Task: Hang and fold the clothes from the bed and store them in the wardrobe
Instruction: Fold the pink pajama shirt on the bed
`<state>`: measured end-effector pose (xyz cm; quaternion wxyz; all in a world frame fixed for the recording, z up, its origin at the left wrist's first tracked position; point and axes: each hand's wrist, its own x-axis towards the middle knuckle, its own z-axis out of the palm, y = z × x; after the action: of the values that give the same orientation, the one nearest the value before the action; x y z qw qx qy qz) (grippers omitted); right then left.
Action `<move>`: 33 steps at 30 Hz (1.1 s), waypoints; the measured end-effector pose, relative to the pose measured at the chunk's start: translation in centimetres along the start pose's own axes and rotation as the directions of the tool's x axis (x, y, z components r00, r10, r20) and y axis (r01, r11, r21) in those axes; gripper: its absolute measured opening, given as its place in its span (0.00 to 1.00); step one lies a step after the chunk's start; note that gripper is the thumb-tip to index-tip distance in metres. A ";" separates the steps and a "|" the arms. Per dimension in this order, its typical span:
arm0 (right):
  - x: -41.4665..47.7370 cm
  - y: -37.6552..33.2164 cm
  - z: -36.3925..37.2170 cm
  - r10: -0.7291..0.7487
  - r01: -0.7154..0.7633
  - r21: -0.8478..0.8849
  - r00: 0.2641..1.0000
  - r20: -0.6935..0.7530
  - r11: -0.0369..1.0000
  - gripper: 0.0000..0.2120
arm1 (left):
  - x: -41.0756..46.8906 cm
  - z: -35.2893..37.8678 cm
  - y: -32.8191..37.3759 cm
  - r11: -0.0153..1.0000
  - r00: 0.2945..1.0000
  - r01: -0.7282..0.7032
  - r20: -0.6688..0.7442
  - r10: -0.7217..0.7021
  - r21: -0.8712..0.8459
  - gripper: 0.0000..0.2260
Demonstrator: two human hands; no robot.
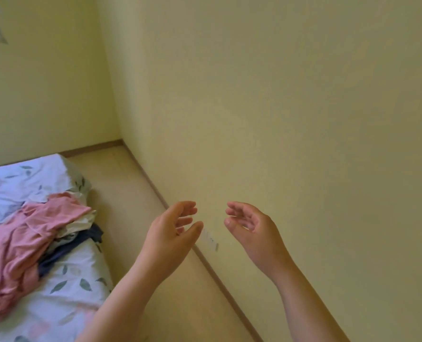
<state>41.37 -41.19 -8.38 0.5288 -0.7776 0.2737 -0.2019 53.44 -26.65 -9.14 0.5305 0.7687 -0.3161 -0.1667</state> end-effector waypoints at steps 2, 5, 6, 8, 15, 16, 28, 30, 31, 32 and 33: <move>2.9 -0.4 1.2 -0.025 0.025 0.010 0.998 0.051 1.000 0.14 | 1.8 -1.1 -0.7 1.000 0.998 0.021 -0.055 -0.021 0.012 0.17; 6.9 -0.7 3.1 -0.048 0.047 0.009 0.989 0.142 0.999 0.15 | 4.0 -2.7 -1.9 0.997 0.988 0.073 -0.135 -0.070 0.012 0.16; 8.3 -0.8 3.7 -0.056 0.056 0.008 0.984 0.170 0.998 0.15 | 4.8 -3.2 -2.3 0.996 0.982 0.093 -0.166 -0.090 0.006 0.16; 11.4 -0.9 5.0 -0.073 0.071 0.016 0.971 0.229 0.997 0.15 | 6.5 -4.2 -3.0 0.992 0.966 0.126 -0.230 -0.122 0.000 0.15; 22.9 -1.8 8.9 -0.155 0.124 0.099 0.889 0.431 0.987 0.14 | 13.6 -6.1 -4.5 0.973 0.875 0.230 -0.437 -0.207 -0.002 0.15; 24.5 -2.1 9.4 -0.161 0.128 0.103 0.876 0.454 0.986 0.14 | 14.6 -6.2 -4.6 0.968 0.860 0.252 -0.456 -0.228 -0.009 0.15; 36.9 -3.5 20.7 -0.227 0.192 0.129 0.675 0.702 0.973 0.12 | 20.2 -11.9 -10.1 0.898 0.670 0.437 -0.644 -0.369 -0.059 0.15; 38.6 -3.9 23.7 -0.233 0.210 0.124 0.650 0.724 0.970 0.12 | 21.4 -13.8 -11.5 0.897 0.650 0.435 -0.664 -0.369 -0.072 0.15; 39.3 -4.2 25.1 -0.233 0.217 0.119 0.637 0.735 0.969 0.12 | 21.9 -14.8 -12.2 0.898 0.643 0.433 -0.670 -0.371 -0.081 0.15; 40.0 -4.5 26.5 -0.232 0.224 0.113 0.625 0.745 0.968 0.12 | 22.5 -15.8 -13.0 0.897 0.636 0.434 -0.675 -0.374 -0.088 0.15; 40.8 -4.7 27.8 -0.228 0.231 0.104 0.614 0.756 0.967 0.12 | 23.1 -16.8 -13.7 0.896 0.628 0.433 -0.680 -0.378 -0.099 0.15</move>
<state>90.50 -46.15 -12.94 0.5628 -0.8194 -0.0752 0.0785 84.84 -26.80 -13.52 0.5286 0.8450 0.0768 0.0247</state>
